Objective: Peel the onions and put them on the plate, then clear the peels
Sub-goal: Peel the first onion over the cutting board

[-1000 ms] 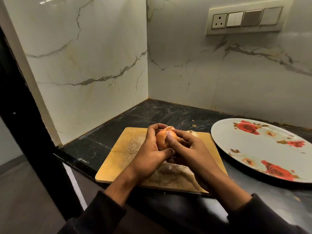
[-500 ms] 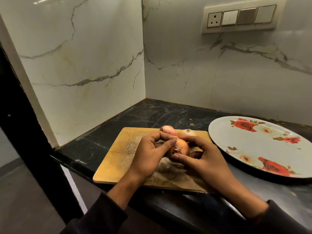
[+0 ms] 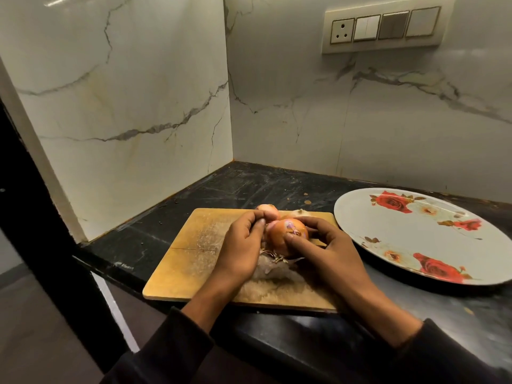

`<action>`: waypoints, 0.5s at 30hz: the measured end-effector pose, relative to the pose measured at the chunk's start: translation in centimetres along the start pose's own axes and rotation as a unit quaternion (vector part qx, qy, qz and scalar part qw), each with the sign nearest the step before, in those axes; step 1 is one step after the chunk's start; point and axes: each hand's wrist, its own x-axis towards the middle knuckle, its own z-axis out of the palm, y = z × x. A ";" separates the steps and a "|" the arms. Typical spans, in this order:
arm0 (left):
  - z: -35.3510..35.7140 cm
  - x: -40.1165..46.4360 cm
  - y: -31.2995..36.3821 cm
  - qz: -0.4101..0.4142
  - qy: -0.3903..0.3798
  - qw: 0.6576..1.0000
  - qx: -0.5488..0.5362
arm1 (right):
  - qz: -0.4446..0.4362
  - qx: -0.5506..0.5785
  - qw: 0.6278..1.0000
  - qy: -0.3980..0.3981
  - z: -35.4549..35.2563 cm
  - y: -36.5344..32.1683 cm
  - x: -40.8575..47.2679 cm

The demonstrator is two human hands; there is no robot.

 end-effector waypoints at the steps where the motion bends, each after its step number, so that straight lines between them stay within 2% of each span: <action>1: 0.1 0.0 0.1 -0.003 -0.014 1.000 -0.002 | 0.012 0.022 1.000 -0.001 0.0 0.0 0.0; 3: 0.1 0.0 0.1 0.008 -0.019 1.000 -0.007 | 0.029 0.051 0.998 -0.005 0.0 0.2 0.1; 7: -0.6 -0.2 0.3 0.087 0.042 0.995 0.011 | 0.036 0.061 0.997 -0.019 -0.1 0.0 0.1; 10: -1.3 -0.5 0.5 0.114 -0.039 0.993 -0.006 | 0.039 0.077 0.996 -0.029 -0.1 -0.1 0.2; 12: -1.6 -0.8 0.4 0.132 -0.083 0.988 0.019 | 0.044 0.082 0.995 -0.031 -0.1 0.0 0.2; 15: -1.7 -0.8 0.3 0.141 -0.070 0.987 0.038 | 0.047 0.075 0.995 -0.036 -0.1 0.0 0.2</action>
